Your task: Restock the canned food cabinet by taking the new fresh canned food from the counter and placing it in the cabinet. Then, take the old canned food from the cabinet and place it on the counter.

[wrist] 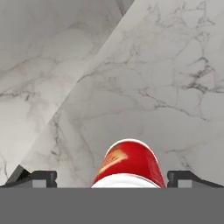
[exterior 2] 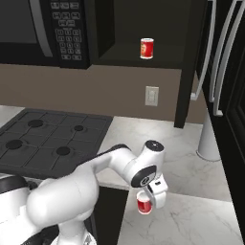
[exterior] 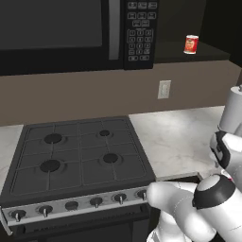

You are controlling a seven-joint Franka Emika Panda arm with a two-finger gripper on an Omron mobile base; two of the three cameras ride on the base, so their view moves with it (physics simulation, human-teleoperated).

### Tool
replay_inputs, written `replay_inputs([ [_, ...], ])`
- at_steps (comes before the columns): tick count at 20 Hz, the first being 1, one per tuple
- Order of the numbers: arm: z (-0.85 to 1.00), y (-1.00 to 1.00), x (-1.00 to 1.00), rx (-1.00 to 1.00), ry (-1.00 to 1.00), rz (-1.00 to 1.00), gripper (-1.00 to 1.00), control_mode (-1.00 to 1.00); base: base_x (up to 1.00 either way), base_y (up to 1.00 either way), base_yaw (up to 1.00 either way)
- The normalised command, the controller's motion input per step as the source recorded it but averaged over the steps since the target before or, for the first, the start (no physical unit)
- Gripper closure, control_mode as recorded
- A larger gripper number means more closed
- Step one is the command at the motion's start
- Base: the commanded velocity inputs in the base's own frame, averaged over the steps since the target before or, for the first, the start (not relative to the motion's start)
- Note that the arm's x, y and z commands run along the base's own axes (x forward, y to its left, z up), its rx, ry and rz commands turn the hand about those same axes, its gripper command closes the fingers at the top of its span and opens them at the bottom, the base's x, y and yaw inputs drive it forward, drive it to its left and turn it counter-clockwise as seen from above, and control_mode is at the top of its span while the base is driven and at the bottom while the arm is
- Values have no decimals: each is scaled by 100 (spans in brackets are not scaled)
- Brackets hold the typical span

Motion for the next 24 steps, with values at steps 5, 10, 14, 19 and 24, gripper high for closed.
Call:
replay_inputs([
  [5, -34, -2, -26, -9, 0, 0, -100, -100, 0, 0, 0],
  [10, -23, 0, -1, -5, 0, 0, -100, -100, 0, 0, 0],
  [14, -3, 0, 0, 0, 0, 0, 100, -100, 0, 0, 0],
  [19, 1, 0, -9, 0, -1, 0, 100, -100, 0, 0, 0],
  [24, 39, 14, -8, -12, -15, 0, 100, -100, 0, 0, 0],
])
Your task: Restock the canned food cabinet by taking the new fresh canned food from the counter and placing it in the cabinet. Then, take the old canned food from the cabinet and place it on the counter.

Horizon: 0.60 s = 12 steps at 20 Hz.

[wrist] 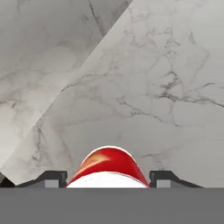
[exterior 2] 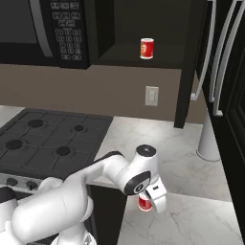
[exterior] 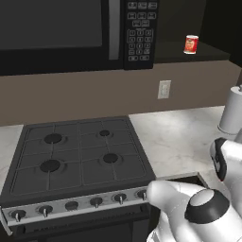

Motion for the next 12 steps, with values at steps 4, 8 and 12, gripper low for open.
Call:
replay_inputs([
  [4, 93, 4, -2, -24, -27, 0, 100, -100, 0, 0, 0],
  [8, 100, 1, 0, -31, -31, 0, 100, -100, 0, 0, 0],
  [12, 100, 13, 19, -29, -30, 15, 100, -100, 0, 0, 0],
])
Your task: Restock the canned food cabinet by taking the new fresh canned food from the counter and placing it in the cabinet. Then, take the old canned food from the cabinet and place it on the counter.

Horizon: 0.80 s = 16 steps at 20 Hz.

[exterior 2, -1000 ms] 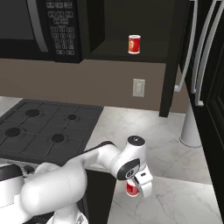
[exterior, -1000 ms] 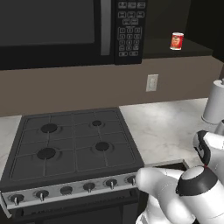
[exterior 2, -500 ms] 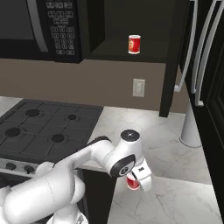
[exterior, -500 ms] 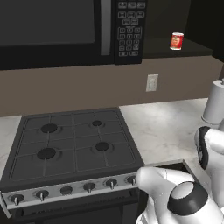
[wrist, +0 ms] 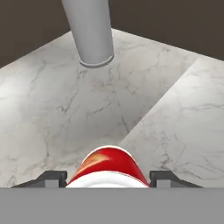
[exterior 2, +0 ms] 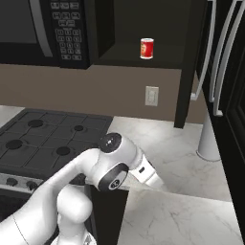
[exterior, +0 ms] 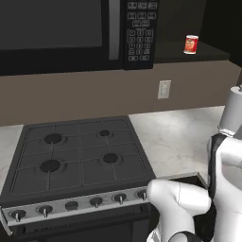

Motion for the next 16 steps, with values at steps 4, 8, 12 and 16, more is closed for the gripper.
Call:
replay_inputs([
  [4, 100, 33, 27, -17, -23, 38, 100, -100, 0, 0, 0],
  [8, 100, 19, 32, -3, -13, 54, 100, -100, 0, 0, 0],
  [12, 100, 1, 41, 0, -1, 61, 100, -100, 0, 0, 0],
  [16, 100, 8, 48, 0, 6, 47, 100, -100, 0, 0, 0],
])
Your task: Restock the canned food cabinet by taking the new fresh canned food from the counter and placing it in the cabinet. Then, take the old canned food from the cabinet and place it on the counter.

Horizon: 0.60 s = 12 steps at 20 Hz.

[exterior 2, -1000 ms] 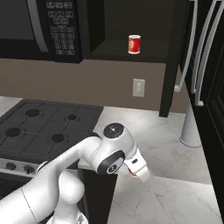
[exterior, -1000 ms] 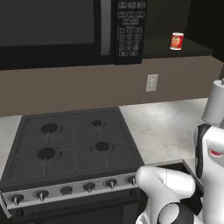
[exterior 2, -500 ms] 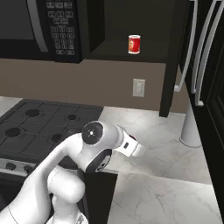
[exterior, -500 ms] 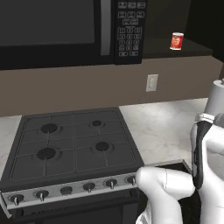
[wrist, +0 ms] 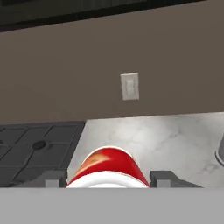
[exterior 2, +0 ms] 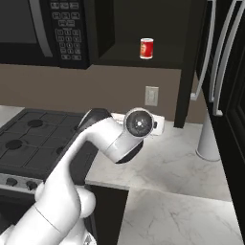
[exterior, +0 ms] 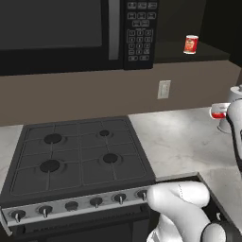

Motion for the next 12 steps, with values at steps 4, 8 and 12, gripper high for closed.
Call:
replay_inputs([
  [4, 100, 6, 72, 0, 22, 21, 100, -100, 0, 0, 0],
  [8, 100, 18, 71, -2, 40, 3, 100, -100, 0, 0, 0],
  [12, 13, 8, 6, -1, 9, -1, 100, -100, 0, 0, 0],
])
